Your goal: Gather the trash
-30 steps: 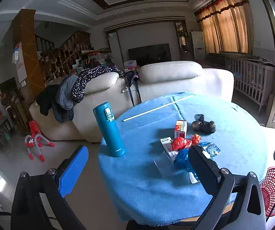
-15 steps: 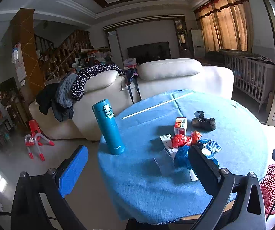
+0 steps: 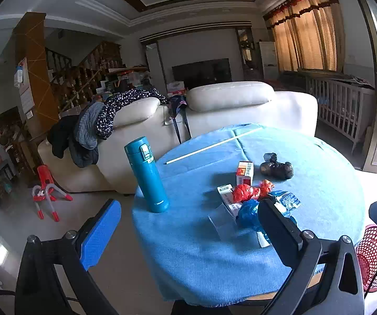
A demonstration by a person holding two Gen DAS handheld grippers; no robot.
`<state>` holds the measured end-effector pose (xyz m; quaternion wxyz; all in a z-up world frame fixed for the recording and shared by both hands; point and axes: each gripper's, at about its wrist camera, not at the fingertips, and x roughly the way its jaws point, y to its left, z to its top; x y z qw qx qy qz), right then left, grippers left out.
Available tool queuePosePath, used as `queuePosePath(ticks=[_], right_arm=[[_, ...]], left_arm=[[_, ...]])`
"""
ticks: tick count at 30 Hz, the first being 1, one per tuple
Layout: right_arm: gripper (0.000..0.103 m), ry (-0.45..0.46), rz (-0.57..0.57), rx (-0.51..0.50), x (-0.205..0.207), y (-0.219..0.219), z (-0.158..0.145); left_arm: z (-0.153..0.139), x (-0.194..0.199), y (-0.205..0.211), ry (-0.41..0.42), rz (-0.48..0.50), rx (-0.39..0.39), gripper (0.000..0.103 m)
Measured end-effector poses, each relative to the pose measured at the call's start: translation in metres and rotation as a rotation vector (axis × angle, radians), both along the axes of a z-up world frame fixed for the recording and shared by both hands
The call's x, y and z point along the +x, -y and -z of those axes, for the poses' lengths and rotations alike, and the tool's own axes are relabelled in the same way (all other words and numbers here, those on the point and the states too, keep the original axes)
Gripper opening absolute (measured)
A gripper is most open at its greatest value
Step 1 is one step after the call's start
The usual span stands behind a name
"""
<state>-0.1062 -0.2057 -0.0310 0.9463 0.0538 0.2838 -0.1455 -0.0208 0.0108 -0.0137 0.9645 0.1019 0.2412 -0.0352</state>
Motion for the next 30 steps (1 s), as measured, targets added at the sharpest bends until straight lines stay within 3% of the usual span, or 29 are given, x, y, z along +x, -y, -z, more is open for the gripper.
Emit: queuePosePath(ticks=[30], right_arm=[[0.103,-0.015,-0.019,-0.003,0.0010,-0.0090,0.0058]], left_arm=[[0.0088,0.0002,-0.0060,-0.013,-0.003,-0.011,0.103]])
